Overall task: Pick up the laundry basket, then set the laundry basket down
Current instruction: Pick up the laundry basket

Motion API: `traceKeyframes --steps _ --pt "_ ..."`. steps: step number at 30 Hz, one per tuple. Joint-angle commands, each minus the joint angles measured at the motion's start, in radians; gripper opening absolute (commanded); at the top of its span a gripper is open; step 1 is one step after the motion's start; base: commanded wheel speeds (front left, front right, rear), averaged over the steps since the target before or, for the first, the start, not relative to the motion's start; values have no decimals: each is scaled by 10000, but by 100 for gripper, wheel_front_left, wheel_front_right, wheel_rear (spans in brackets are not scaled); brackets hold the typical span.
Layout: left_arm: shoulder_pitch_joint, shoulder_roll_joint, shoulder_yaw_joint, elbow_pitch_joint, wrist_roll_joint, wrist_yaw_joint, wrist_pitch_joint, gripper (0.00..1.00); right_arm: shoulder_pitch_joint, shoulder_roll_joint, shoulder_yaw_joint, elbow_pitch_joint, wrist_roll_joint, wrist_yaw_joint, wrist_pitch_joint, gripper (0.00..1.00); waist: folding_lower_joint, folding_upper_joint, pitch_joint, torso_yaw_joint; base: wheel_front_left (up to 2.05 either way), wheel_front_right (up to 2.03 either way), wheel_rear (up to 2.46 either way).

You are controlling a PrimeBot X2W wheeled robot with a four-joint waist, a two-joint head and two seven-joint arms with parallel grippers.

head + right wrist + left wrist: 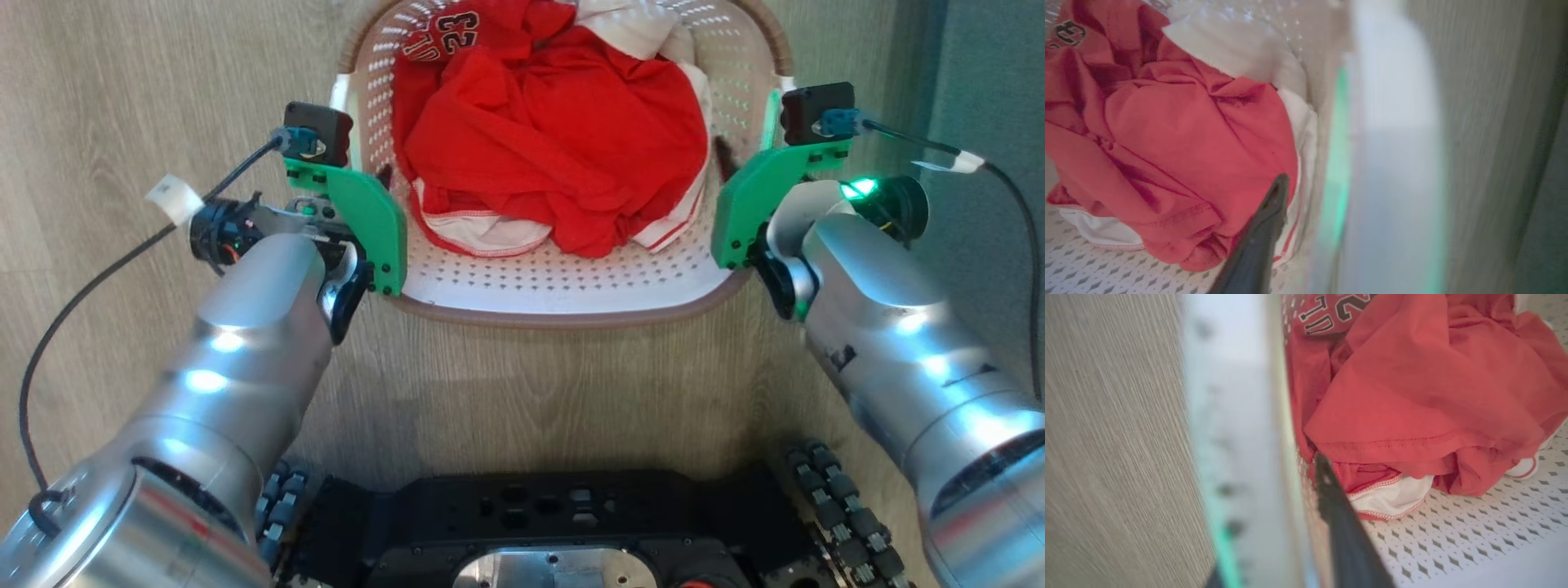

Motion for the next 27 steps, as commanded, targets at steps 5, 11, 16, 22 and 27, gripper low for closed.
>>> traceKeyframes --steps 5,11,16,22,27 --pt "139 208 -202 -168 -373 -43 220 0 321 49 443 -80 307 71 -148 0 0 0 39 68 0 0 0" --pt "166 208 -567 -206 -526 -160 402 0 315 -61 695 -21 566 71 -189 0 0 0 -46 104 0 0 0" --pt "337 208 -988 -316 -716 -361 766 0 378 -111 1109 82 784 71 340 0 0 0 -370 109 0 0 0" --pt "633 208 -1587 -512 -993 -514 1594 0 682 -228 1799 -211 1280 71 1774 0 0 0 -1079 130 0 0 0" --pt "824 208 -2030 -810 -1357 -579 2303 0 969 -473 2363 -464 1784 71 3085 0 0 0 -1893 173 0 0 0"
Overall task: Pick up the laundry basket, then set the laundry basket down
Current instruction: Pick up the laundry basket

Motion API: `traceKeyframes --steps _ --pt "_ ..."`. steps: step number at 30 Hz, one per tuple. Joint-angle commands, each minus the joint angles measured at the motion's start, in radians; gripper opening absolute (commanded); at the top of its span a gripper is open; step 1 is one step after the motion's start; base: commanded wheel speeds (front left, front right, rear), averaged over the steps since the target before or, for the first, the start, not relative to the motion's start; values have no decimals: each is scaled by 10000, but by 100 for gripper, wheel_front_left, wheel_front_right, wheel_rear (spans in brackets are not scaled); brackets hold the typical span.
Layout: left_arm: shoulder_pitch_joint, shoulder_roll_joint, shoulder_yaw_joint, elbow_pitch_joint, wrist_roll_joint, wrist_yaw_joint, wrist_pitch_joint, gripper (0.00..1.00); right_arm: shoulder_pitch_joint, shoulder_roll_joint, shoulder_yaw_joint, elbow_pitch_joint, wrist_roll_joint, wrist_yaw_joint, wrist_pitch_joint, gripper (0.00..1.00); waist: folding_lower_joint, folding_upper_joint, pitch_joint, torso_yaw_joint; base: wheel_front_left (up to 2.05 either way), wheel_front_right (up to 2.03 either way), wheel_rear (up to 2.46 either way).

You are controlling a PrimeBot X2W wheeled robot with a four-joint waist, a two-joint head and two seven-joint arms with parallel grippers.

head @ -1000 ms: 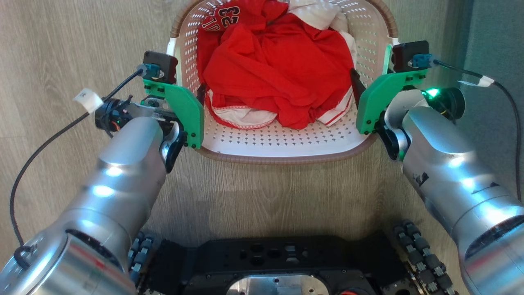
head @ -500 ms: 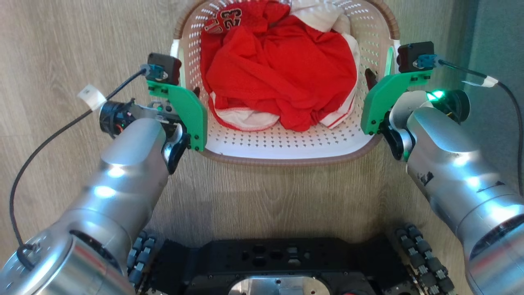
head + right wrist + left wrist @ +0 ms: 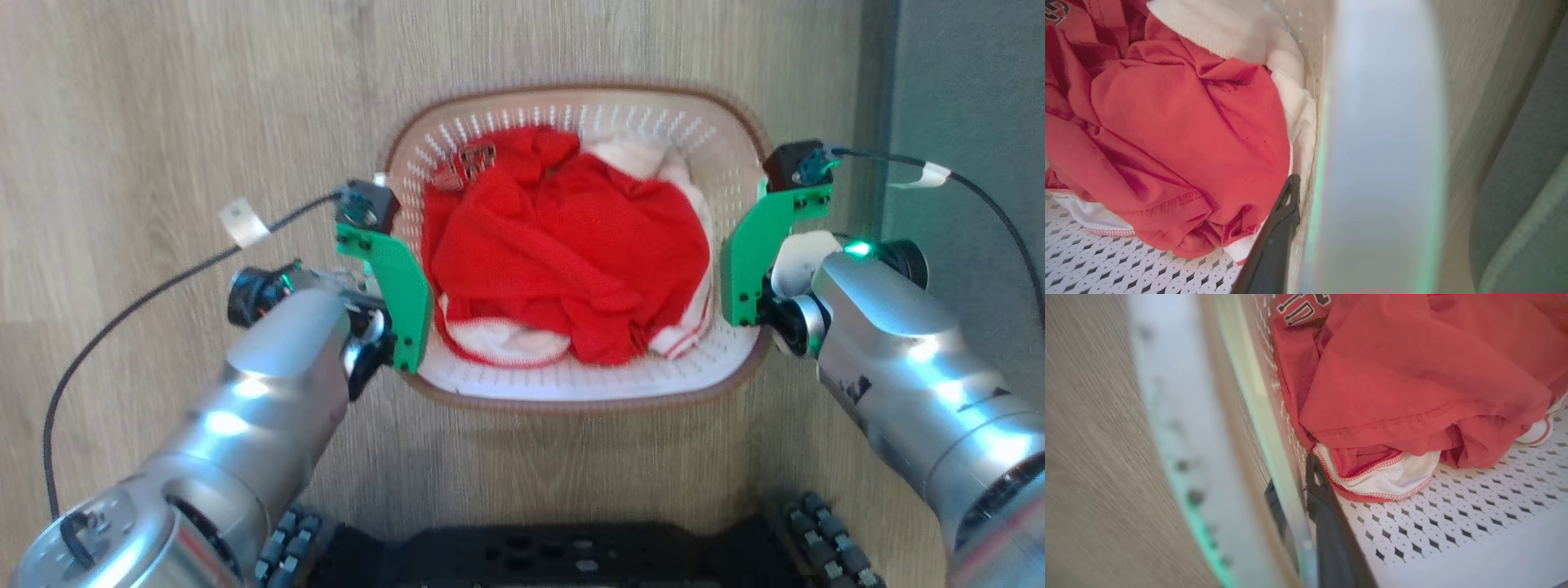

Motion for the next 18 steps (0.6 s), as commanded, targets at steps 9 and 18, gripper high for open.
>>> traceKeyframes --steps 9,18 --pt "465 106 -835 -664 -650 -246 895 0 1035 -159 955 -789 806 71 1233 0 0 0 -1975 112 0 0 0" --pt "1047 239 -1417 -635 -972 -248 1290 0 1351 -65 1783 -1134 1515 71 1887 0 0 0 -3782 7 0 0 0"
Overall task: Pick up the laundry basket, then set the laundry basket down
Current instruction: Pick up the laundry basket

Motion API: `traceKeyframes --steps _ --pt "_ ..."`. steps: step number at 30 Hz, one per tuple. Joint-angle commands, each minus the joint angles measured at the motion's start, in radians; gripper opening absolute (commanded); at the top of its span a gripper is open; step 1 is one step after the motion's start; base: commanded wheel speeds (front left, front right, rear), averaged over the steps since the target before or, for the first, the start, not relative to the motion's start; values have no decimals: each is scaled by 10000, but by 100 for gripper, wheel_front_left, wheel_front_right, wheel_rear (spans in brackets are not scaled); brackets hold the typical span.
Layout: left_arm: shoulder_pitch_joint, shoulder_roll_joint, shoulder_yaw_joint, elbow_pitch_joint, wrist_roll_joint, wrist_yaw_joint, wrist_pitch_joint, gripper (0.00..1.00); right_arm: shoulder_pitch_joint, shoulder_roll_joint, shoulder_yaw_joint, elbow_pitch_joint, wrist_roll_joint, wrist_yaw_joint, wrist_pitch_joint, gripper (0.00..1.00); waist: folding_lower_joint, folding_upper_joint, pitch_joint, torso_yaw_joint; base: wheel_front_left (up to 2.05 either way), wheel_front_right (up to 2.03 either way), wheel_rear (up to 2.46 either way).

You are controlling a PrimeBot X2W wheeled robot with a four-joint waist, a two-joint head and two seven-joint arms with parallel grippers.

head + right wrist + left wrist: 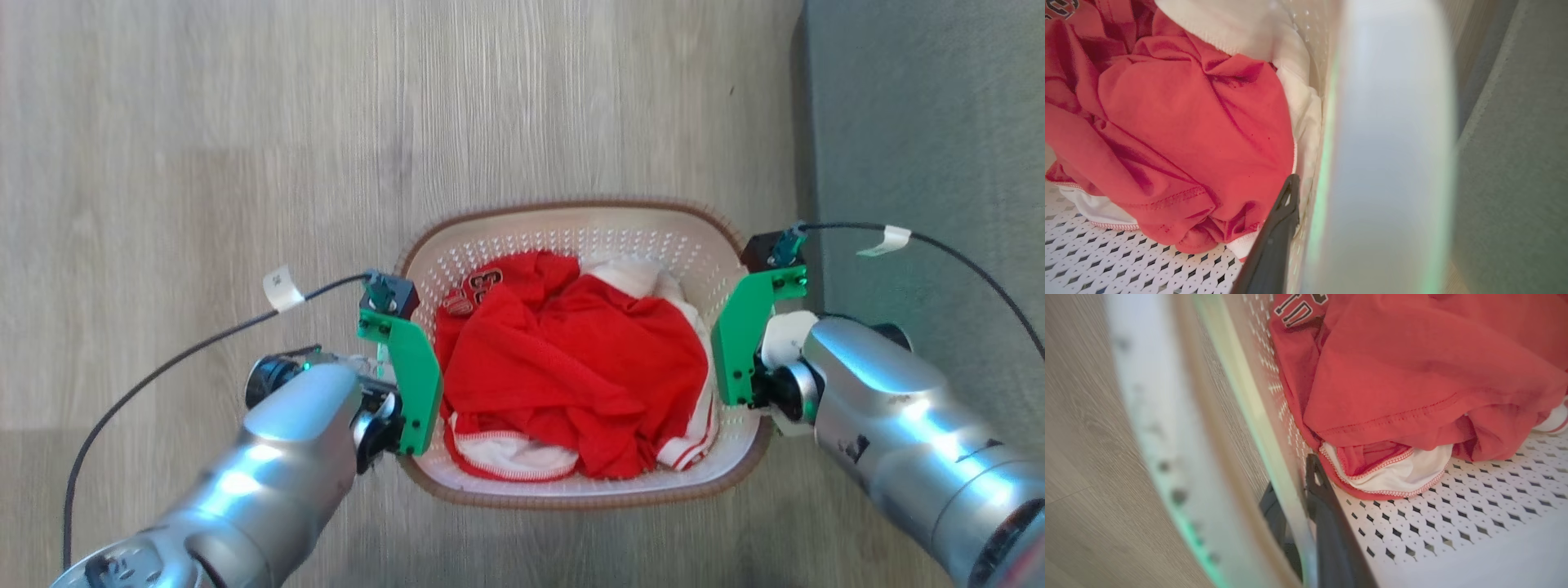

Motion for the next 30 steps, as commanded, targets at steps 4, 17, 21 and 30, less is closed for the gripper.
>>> traceKeyframes --steps 4,17,21,30 --pt "187 260 -139 -442 -12 -229 48 0 540 407 549 -494 259 161 142 0 1 -1 -1266 -56 0 0 0" --pt "1160 673 -277 -729 -422 -229 626 0 1491 711 1233 -626 891 161 -214 0 1 -1 -3269 72 0 0 0" --pt "1341 793 -300 -836 -444 -230 753 0 1638 835 1293 -721 1220 161 -221 0 1 -1 -3586 87 0 0 0" --pt "1761 919 -330 -1164 -344 -230 922 0 1943 925 1519 -639 1482 161 -149 0 1 -1 -4110 192 0 0 0"
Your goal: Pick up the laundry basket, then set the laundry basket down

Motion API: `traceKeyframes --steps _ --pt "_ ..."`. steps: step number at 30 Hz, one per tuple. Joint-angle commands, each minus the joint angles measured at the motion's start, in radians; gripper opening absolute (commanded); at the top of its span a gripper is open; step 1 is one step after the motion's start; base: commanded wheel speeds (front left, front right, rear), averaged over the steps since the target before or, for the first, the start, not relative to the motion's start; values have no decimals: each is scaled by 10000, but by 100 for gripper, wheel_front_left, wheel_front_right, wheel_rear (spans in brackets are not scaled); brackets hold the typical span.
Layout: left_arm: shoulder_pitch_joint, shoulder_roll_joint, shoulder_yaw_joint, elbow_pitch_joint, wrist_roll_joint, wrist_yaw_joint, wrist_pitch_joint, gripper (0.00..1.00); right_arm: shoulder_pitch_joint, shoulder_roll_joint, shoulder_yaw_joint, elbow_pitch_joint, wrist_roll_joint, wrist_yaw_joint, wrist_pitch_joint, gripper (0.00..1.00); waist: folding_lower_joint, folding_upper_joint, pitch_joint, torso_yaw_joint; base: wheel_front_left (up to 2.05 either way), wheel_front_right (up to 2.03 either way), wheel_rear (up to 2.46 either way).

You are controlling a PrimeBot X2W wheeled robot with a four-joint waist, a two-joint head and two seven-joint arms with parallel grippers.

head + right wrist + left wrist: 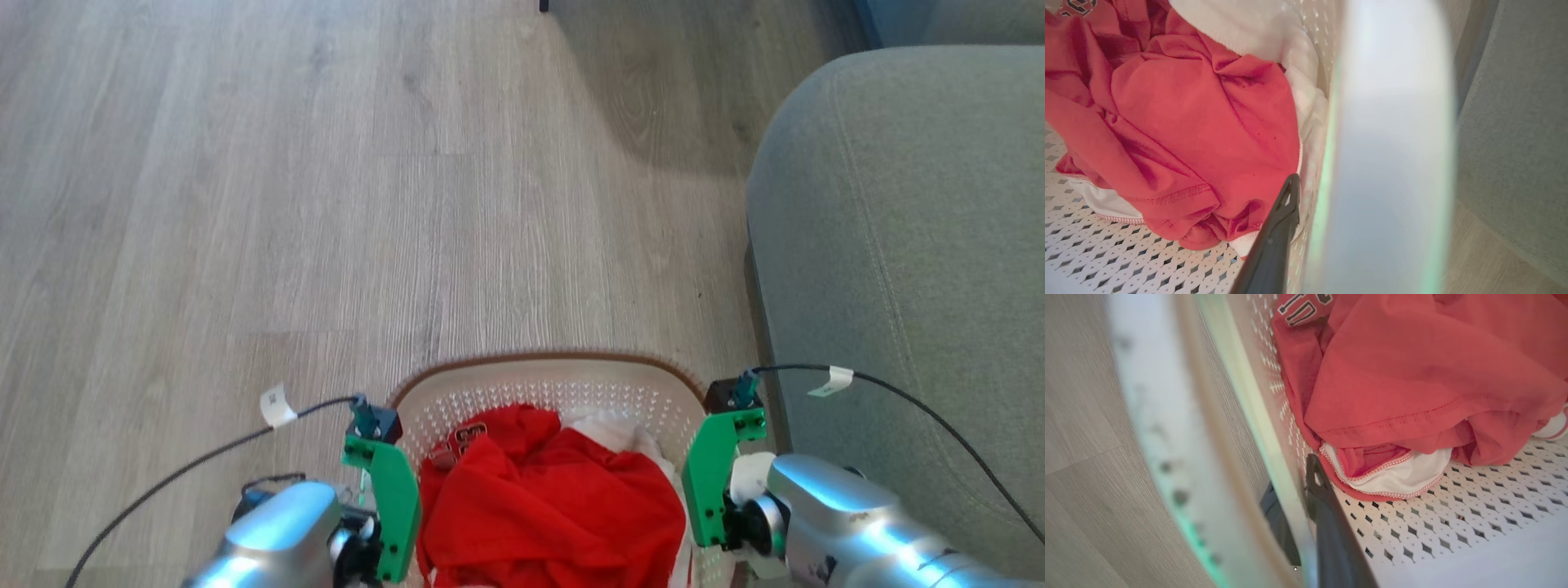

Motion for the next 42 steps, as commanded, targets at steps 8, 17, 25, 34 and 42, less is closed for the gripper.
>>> traceKeyframes --steps 8,17,25,34,42 --pt "-226 82 34 -288 115 -159 -145 0 -2 474 210 -469 50 251 -41 0 1 -1 -211 85 0 0 0" --pt "-142 75 30 -336 14 -159 -166 0 60 517 285 -435 86 251 -76 0 1 -1 -324 80 0 0 0" --pt "-179 42 29 -260 20 -159 -218 0 25 529 316 -421 106 251 -151 0 1 -1 -274 62 0 0 0" --pt "-257 -15 28 -183 20 -159 -269 0 -23 488 342 -465 128 251 -193 0 1 -1 -201 29 0 0 0" --pt "-287 -88 27 -115 23 -159 -290 0 -59 459 355 -506 147 251 -221 0 1 -1 -174 -10 0 0 0"
